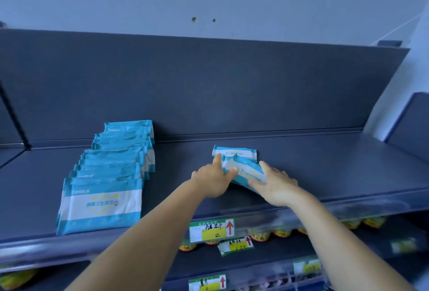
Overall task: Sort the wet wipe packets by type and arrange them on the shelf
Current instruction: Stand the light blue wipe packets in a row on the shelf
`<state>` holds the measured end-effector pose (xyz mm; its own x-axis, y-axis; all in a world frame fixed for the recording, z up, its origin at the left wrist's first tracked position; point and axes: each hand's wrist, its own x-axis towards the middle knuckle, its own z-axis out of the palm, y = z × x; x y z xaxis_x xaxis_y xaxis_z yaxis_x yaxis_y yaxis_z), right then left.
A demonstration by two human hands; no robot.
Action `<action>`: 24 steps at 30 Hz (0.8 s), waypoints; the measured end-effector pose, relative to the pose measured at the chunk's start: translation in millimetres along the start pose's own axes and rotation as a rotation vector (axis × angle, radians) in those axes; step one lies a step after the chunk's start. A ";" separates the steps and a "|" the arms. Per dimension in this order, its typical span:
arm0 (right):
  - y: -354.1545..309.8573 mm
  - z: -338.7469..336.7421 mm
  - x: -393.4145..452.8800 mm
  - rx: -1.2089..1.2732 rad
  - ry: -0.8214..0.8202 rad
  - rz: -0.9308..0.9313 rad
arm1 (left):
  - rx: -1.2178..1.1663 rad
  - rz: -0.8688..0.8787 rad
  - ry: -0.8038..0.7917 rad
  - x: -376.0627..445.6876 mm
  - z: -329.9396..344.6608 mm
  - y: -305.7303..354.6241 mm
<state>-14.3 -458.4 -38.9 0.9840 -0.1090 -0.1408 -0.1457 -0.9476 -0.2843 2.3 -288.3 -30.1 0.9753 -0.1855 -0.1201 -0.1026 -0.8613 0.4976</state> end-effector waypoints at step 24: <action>-2.8 -10.0 93.0 0.504 0.096 0.061 | -0.141 -0.158 0.163 97.5 -6.4 -7.8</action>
<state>78.6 -468.8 -41.7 0.9738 -0.2087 -0.0908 -0.2110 -0.6786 -0.7036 99.4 -296.6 -40.2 0.9969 0.0344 -0.0712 0.0703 -0.7968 0.6001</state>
